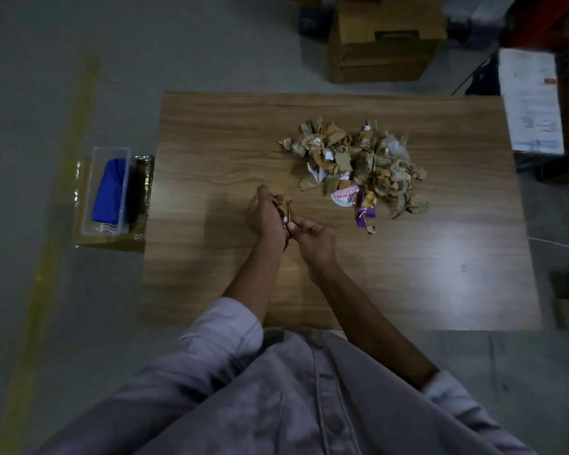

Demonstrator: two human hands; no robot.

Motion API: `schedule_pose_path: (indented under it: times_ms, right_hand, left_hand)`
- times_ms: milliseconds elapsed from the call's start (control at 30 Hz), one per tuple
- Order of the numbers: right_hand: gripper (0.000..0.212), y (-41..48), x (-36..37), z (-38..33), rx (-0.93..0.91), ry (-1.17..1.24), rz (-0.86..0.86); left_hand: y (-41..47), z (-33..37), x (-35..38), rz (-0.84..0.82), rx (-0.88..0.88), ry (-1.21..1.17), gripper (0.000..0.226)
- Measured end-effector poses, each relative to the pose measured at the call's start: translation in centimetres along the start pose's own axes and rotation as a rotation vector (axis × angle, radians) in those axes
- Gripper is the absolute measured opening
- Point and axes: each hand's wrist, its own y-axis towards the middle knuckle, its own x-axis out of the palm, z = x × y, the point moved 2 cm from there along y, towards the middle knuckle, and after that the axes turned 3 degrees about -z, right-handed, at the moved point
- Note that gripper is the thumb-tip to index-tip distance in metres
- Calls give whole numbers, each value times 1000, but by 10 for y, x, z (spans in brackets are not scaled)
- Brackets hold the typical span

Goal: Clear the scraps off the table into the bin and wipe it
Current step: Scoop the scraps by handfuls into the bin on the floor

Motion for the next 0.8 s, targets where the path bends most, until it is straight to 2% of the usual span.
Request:
schedule_pose_path:
  times_ms: [133,233,367,433,500,567,700,800]
  right_hand:
    - [19,-6,-16,-4,78,92,102]
    - [18,-9,-24,-5,68,81,172]
    - [19,-2,-33,0,44,-62,326]
    - [19,-8,-37,-1,50,-240,401]
    - [15,-17,-39,-6,-22,-433,371]
    - [16,-24,-39,-13,-64,-541,266]
    - [27,-23,-48,-20,73,-329,82]
    - [22,-13,-72,-27,31,-412,168]
  left_hand:
    - [-7,-17,5,-151,-64,86,34]
    - [-13,-24,2,-227,-154,117,26]
    - [-31,-31,8,-290,-247,157,34]
    - [-39,-35,15,-230,-200,161,37]
    - [-38,-36,20,-127,-56,240,40]
    - [-31,-38,22,-88,-10,277,43]
    - [-12,-45,36,-110,-27,359,51]
    - [1,-51,50,-148,-25,454,46]
